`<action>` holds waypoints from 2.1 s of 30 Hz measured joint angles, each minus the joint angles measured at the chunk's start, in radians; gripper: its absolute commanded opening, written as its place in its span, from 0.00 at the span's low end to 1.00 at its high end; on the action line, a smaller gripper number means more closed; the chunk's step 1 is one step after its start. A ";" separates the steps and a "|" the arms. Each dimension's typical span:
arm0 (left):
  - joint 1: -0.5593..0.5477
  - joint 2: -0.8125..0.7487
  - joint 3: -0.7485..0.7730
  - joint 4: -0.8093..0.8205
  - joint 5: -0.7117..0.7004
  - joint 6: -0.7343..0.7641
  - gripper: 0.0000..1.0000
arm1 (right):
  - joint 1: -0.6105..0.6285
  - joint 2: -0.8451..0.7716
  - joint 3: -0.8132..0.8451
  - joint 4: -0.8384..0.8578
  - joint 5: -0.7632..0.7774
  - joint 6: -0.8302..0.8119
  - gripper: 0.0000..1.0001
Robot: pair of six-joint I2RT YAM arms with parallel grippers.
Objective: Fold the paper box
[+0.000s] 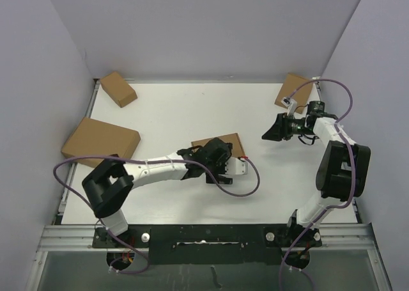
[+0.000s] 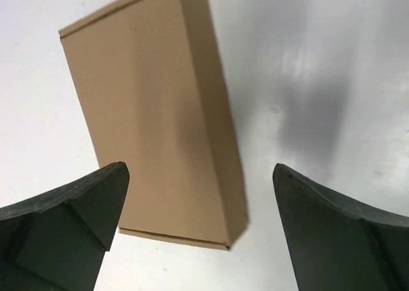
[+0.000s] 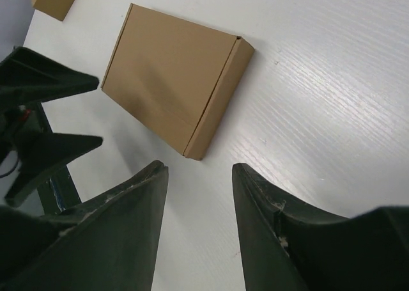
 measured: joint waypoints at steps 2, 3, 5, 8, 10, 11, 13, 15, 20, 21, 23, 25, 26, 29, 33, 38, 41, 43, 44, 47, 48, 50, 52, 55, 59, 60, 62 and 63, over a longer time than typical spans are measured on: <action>-0.007 -0.061 -0.010 -0.022 0.068 -0.072 0.98 | 0.008 -0.011 -0.006 0.000 -0.001 -0.019 0.46; -0.008 -0.098 -0.018 -0.024 0.101 -0.110 0.98 | 0.014 -0.023 -0.010 0.000 -0.003 -0.035 0.45; 0.002 -0.183 -0.041 -0.018 0.172 -0.211 0.98 | 0.024 -0.053 -0.023 0.000 -0.021 -0.081 0.45; 0.081 -0.272 -0.078 0.022 0.273 -0.373 0.97 | 0.047 -0.116 -0.064 0.008 -0.059 -0.172 0.42; 0.177 -0.309 -0.112 0.073 0.342 -0.523 0.95 | 0.072 -0.161 -0.103 0.006 -0.092 -0.260 0.39; 0.252 -0.312 -0.122 0.092 0.360 -0.575 0.94 | 0.093 -0.186 -0.124 -0.001 -0.111 -0.328 0.38; 0.395 -0.311 -0.149 0.150 0.418 -0.725 0.91 | 0.148 -0.238 -0.169 -0.040 -0.144 -0.507 0.33; 0.511 -0.296 -0.159 0.182 0.463 -0.849 0.88 | 0.213 -0.280 -0.206 -0.076 -0.151 -0.661 0.23; 0.645 -0.100 -0.014 0.210 0.549 -1.039 0.76 | 0.435 -0.315 -0.278 -0.038 -0.051 -0.818 0.01; 0.647 -0.054 0.029 0.204 0.558 -1.050 0.74 | 0.486 -0.309 -0.291 -0.016 -0.011 -0.828 0.00; 0.646 0.032 0.113 0.185 0.570 -1.063 0.70 | 0.570 -0.287 -0.304 0.021 0.058 -0.831 0.00; 0.642 0.114 0.198 0.165 0.574 -1.065 0.67 | 0.655 -0.247 -0.306 0.069 0.140 -0.821 0.00; 0.641 0.155 0.238 0.150 0.576 -1.062 0.66 | 0.688 -0.224 -0.306 0.095 0.183 -0.815 0.00; 0.640 0.252 0.331 0.093 0.596 -1.045 0.65 | 0.778 -0.146 -0.305 0.159 0.313 -0.784 0.00; 0.631 0.343 0.401 0.014 0.620 -1.008 0.62 | 0.861 -0.058 -0.296 0.216 0.460 -0.733 0.00; 0.599 0.409 0.453 -0.066 0.655 -0.965 0.54 | 0.883 -0.042 -0.269 0.277 0.577 -0.681 0.00; 0.581 0.434 0.478 -0.098 0.684 -0.949 0.52 | 0.885 -0.036 -0.263 0.323 0.648 -0.638 0.00; 0.570 0.447 0.492 -0.121 0.705 -0.933 0.52 | 0.890 -0.035 -0.263 0.343 0.690 -0.615 0.00; 0.565 0.451 0.494 -0.130 0.712 -0.927 0.52 | 0.890 -0.032 -0.262 0.353 0.705 -0.608 0.00; 0.549 0.458 0.511 -0.159 0.724 -0.899 0.52 | 0.897 -0.026 -0.261 0.389 0.758 -0.575 0.00; 0.546 0.458 0.517 -0.162 0.724 -0.888 0.52 | 0.900 -0.026 -0.261 0.393 0.773 -0.565 0.00; 0.544 0.458 0.529 -0.166 0.724 -0.878 0.52 | 0.906 -0.026 -0.261 0.399 0.798 -0.552 0.00; 0.542 0.458 0.542 -0.172 0.725 -0.871 0.52 | 0.912 -0.026 -0.261 0.407 0.817 -0.539 0.02; 0.541 0.458 0.561 -0.188 0.728 -0.862 0.54 | 0.911 -0.026 -0.261 0.412 0.837 -0.529 0.04; 0.537 0.458 0.615 -0.240 0.731 -0.859 0.63 | 0.898 -0.026 -0.261 0.412 0.834 -0.523 0.09; 0.535 0.459 0.634 -0.259 0.727 -0.859 0.65 | 0.890 -0.026 -0.260 0.406 0.824 -0.524 0.10; 0.531 0.462 0.680 -0.296 0.708 -0.862 0.69 | 0.875 -0.027 -0.253 0.375 0.789 -0.539 0.10; 0.530 0.464 0.707 -0.317 0.694 -0.866 0.70 | 0.868 -0.031 -0.248 0.348 0.761 -0.554 0.10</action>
